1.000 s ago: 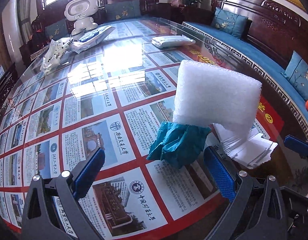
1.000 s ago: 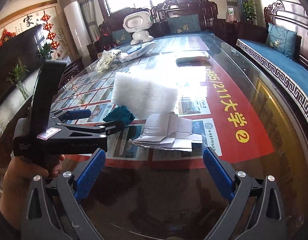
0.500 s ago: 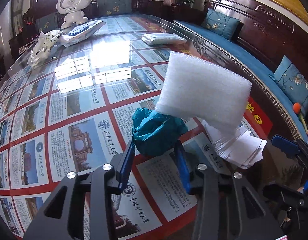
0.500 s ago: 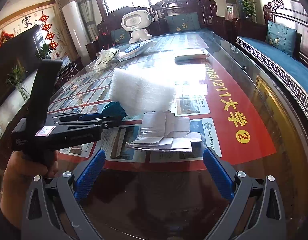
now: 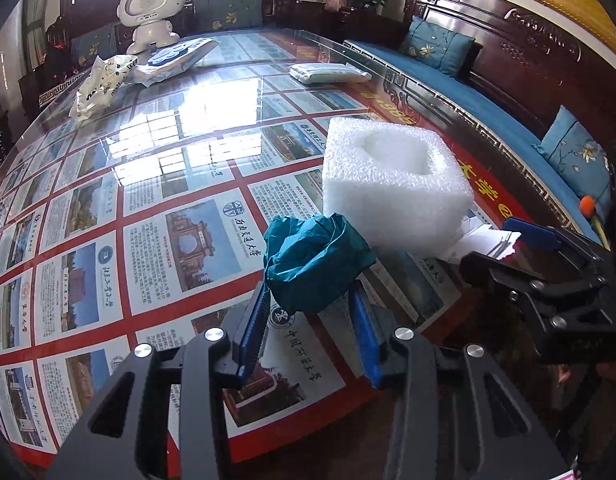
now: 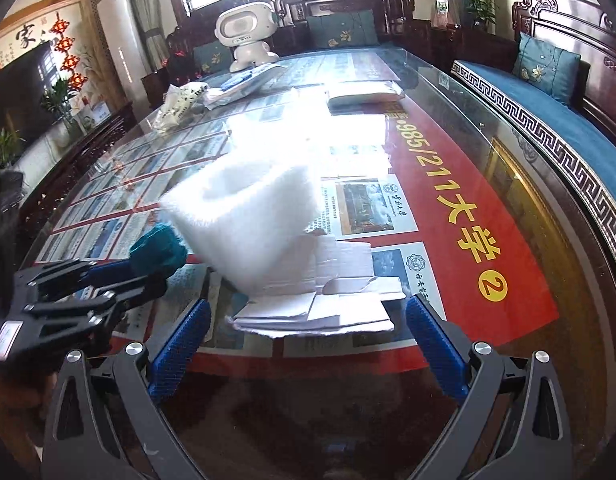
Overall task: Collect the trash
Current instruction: 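Grasp the teal cloth with the left tool while the right tool grasps the white paper stack, then lower both tools into the yellow bin and release the cloth and papers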
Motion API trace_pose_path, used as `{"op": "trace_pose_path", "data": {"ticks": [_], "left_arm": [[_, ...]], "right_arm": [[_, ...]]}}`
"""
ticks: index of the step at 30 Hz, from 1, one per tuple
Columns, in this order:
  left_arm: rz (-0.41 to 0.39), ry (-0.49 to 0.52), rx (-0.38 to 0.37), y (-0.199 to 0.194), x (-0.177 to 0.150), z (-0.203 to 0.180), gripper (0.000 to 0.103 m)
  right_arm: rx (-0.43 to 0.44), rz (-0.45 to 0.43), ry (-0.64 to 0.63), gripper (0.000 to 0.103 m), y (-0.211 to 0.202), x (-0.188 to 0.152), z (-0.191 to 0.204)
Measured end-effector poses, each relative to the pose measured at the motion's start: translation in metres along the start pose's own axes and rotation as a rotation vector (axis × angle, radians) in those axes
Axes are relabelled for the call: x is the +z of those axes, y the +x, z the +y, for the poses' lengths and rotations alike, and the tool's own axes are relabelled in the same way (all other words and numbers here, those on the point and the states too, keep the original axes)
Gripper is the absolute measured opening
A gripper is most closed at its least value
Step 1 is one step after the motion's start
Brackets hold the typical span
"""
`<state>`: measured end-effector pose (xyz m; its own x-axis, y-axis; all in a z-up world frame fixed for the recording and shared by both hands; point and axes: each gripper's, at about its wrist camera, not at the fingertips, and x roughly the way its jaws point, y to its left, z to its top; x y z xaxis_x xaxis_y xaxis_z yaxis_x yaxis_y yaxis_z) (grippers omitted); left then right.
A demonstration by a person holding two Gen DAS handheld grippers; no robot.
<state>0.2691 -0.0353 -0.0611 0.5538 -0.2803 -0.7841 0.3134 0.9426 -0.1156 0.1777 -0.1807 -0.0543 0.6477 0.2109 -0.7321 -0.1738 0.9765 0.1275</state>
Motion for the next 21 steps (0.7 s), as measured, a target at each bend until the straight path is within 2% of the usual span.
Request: {"op": "trace_pose_path", "data": {"ticks": [5,7,8,9,12,21], "left_arm": [[-0.001,-0.001,0.003,-0.005,-0.005,0.001,0.042],[-0.005,-0.013,0.004,-0.009,-0.008,0.003,0.042],[-0.009,-0.019,0.001,-0.011,-0.009,0.004,0.042],[-0.013,-0.027,-0.005,-0.014,-0.011,0.006,0.042],[-0.021,-0.039,-0.008,-0.022,-0.016,0.009,0.042],[-0.026,-0.042,-0.029,-0.041,-0.040,-0.001,0.042]], "right_arm": [[-0.041,0.051,0.000,0.094,0.014,0.003,0.002],[-0.043,0.066,-0.001,0.089,0.017,0.002,0.002],[-0.047,0.058,-0.014,0.076,0.015,0.002,0.003],[-0.047,0.054,-0.029,0.072,0.014,0.002,0.003],[-0.029,0.050,-0.029,0.072,0.009,0.000,0.001],[-0.053,0.010,-0.057,0.072,-0.026,-0.024,-0.003]]}}
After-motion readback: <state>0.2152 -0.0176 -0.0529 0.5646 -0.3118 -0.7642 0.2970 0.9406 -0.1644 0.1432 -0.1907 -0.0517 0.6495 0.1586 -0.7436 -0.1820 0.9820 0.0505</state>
